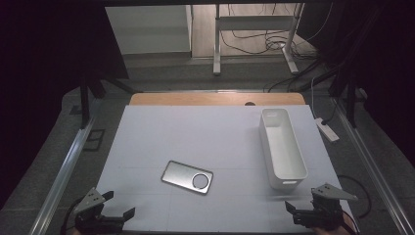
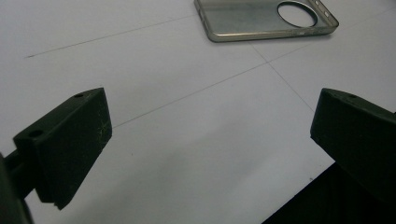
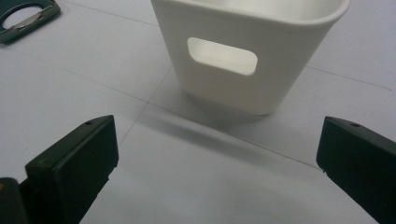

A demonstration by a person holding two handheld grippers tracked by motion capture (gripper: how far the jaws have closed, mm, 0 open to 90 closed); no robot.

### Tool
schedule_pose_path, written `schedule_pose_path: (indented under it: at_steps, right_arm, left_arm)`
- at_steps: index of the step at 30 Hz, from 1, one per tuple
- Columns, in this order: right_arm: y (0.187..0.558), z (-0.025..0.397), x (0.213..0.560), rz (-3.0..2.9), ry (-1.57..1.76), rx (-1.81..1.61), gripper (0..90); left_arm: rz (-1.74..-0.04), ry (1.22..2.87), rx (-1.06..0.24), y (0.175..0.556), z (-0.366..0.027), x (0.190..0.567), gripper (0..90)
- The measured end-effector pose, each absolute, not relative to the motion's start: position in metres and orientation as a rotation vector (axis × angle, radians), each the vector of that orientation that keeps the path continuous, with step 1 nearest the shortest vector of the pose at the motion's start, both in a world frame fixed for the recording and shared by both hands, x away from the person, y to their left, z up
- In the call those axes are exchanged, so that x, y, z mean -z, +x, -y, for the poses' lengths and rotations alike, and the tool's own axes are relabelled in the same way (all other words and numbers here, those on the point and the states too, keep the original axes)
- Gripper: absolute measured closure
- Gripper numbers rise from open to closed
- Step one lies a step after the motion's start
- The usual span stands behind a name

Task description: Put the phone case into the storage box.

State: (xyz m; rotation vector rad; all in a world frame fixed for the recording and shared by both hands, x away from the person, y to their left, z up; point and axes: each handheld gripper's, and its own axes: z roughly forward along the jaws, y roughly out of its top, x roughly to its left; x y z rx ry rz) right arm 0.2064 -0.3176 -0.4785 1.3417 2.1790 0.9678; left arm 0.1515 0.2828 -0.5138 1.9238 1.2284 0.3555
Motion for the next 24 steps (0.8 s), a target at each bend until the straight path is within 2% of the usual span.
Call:
schedule_pose_path:
  at_steps: [24]
  right_arm:
    - [0.2069, 0.3149, 0.4786, -2.201, 1.31, -0.96, 0.0]
  left_arm:
    - [-1.239, 1.925, -0.337, 0.1519, -0.2833, 0.5144, 0.0]
